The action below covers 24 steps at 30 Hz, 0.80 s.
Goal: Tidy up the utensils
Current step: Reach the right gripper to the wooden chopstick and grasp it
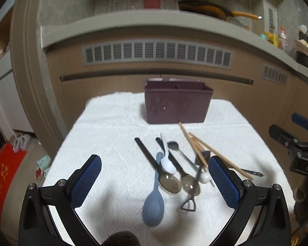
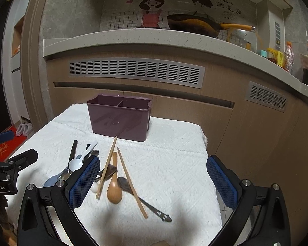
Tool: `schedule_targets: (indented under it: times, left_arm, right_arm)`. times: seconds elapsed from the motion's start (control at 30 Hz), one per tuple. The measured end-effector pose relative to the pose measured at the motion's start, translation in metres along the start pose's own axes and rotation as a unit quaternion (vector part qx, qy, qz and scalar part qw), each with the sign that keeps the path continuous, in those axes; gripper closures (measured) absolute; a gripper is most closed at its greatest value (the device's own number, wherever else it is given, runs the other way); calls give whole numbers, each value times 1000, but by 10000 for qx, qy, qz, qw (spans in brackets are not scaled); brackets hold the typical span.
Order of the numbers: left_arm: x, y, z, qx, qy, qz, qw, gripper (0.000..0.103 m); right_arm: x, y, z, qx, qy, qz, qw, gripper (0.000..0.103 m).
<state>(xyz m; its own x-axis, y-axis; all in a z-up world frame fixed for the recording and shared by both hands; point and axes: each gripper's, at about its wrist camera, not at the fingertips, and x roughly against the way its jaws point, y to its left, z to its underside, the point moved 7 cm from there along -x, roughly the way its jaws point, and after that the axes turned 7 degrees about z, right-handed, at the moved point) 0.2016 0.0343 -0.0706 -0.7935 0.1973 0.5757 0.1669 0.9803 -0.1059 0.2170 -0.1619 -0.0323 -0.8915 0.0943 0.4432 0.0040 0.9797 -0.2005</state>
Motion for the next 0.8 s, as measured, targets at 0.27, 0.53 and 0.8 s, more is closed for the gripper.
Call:
schedule_targets:
  times: [0.27,0.53,0.8]
  left_arm:
    - [-53,4,0,-357,341,-131,9987,0]
    - [-77,0,11,-461,599,121,9971,0]
    - [-47,36,36,-261,681,-40,9973,0]
  right_arm:
    - [-45,-1,-3,113,206,41,9997,0]
    - [-71,2,5,211,413,-102,9989,1]
    - [-77,34,32,555,826,-789,9919,1]
